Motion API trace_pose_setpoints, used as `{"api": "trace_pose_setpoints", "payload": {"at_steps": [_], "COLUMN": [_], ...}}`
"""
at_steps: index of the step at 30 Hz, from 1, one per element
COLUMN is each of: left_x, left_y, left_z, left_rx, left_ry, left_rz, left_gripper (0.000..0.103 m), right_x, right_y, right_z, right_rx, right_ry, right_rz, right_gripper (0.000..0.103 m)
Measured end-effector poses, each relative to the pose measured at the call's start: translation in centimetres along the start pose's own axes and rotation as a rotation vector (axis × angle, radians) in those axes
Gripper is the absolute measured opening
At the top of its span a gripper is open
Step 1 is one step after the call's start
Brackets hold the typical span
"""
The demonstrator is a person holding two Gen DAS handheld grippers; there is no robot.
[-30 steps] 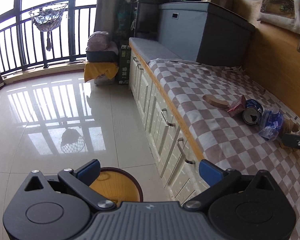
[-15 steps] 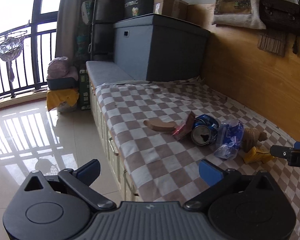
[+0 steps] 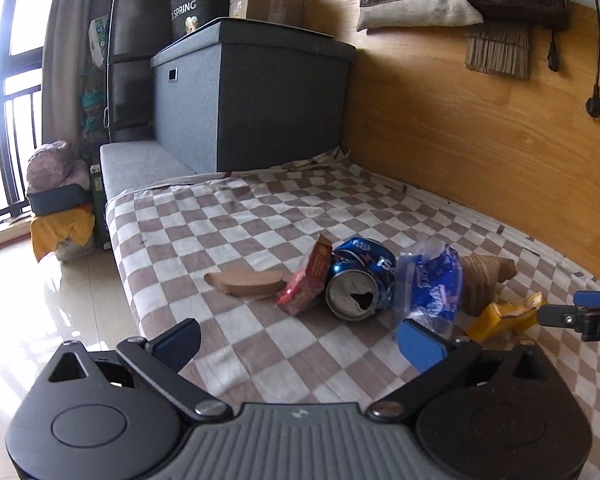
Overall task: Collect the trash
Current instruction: 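Grasp the yellow cigarette box with the right tool while the left tool grasps the red box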
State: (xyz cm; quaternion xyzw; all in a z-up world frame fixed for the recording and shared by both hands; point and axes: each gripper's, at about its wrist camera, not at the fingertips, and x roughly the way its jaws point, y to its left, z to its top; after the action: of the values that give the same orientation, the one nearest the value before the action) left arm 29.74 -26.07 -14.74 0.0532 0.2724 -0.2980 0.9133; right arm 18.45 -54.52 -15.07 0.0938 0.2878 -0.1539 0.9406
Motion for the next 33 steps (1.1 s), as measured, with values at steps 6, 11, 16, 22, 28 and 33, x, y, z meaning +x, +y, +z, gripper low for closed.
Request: {"api": "trace_pose_setpoints", "payload": {"at_steps": [6,11,16,22,28,33], "left_x": [3.8,6.8,9.5,12.2,13.3,14.3], "left_y": [0.6,0.3,-0.3,-1.9,-2.6,-2.9], "left_z": [1.1,1.9,2.2,2.2,2.7,3.1], "left_rx": [0.055,0.167,0.270,0.427,0.443,0.435], "left_ry": [0.013,0.029,0.040,0.064,0.042,0.071], "left_rz": [-0.026,-0.035,-0.034,-0.044,-0.043,-0.031], "left_gripper": [0.085,0.070,0.067,0.067,0.066,0.056], "right_x": [2.3,2.8,2.8,3.7,5.3,6.7], "right_y": [-1.9,-1.2,0.0,2.4,4.2,4.7], "right_z": [0.7,1.3,1.9,0.8,-1.0,-1.3], "right_rx": [0.028,-0.144,-0.416,-0.837,-1.127,-1.125], "right_ry": [0.024,0.048,0.106,0.163,0.194,0.212], "right_rz": [0.065,0.105,0.121,0.095,0.066,0.066], "right_gripper": [0.086,0.084,0.079,0.075,0.065,0.052]}}
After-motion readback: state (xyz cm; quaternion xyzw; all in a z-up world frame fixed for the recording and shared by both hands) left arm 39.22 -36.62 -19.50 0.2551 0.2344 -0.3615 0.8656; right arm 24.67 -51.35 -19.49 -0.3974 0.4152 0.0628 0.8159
